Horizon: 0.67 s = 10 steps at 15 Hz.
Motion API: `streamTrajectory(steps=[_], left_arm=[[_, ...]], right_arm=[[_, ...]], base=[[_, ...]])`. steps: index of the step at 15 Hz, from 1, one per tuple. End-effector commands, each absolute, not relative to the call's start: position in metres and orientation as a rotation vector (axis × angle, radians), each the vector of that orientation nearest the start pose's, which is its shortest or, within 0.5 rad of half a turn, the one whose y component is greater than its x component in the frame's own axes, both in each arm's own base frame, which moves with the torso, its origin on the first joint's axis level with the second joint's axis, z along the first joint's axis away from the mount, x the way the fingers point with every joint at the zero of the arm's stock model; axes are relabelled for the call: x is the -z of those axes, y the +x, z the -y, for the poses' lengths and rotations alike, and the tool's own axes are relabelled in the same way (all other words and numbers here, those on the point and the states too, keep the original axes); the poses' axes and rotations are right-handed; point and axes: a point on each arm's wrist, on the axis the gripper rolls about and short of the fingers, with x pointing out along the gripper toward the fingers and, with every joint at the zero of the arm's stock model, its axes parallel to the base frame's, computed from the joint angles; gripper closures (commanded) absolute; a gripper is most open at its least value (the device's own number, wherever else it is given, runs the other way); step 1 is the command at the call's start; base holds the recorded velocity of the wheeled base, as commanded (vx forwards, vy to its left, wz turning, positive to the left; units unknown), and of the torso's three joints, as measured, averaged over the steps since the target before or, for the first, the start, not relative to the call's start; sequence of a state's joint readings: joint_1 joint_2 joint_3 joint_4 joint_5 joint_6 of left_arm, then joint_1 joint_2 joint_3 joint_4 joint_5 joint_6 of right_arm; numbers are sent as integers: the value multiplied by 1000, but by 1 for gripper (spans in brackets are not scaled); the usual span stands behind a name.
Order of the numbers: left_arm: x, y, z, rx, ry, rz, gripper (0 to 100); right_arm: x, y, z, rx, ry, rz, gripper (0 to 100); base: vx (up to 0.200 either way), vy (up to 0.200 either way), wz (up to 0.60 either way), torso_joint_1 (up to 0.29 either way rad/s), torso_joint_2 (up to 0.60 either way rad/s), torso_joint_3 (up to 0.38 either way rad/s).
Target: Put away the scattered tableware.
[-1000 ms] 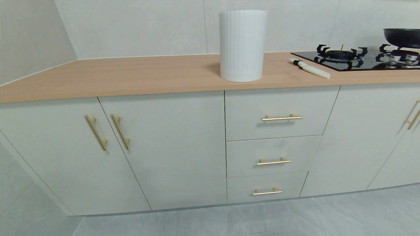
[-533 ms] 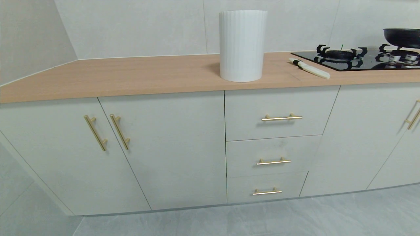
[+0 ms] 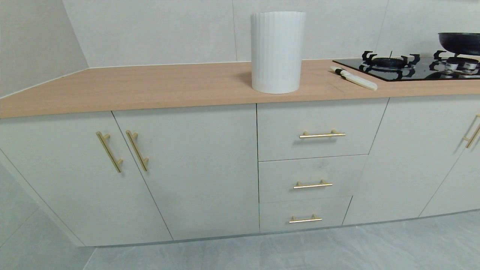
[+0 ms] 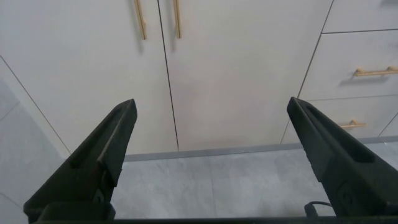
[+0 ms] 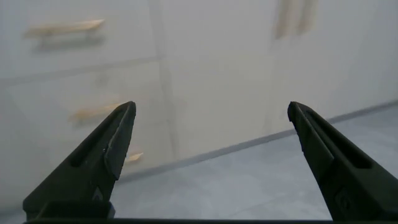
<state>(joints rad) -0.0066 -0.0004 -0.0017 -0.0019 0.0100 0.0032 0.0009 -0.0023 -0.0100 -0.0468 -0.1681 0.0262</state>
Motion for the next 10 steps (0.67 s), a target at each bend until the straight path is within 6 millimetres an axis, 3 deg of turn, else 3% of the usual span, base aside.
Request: streamTrajectory(steps=[1,10], left_arm=[[-76,-23,0,-3,3,5,0],[-76,-23,0,-5,3,5,0]], right_arm=[[-79,-23,2,73,44,37,0],[-76,-23,0,6,18,2,0]], base=[[0,0,0,0,0,0],[0,0,0,0,0,0]])
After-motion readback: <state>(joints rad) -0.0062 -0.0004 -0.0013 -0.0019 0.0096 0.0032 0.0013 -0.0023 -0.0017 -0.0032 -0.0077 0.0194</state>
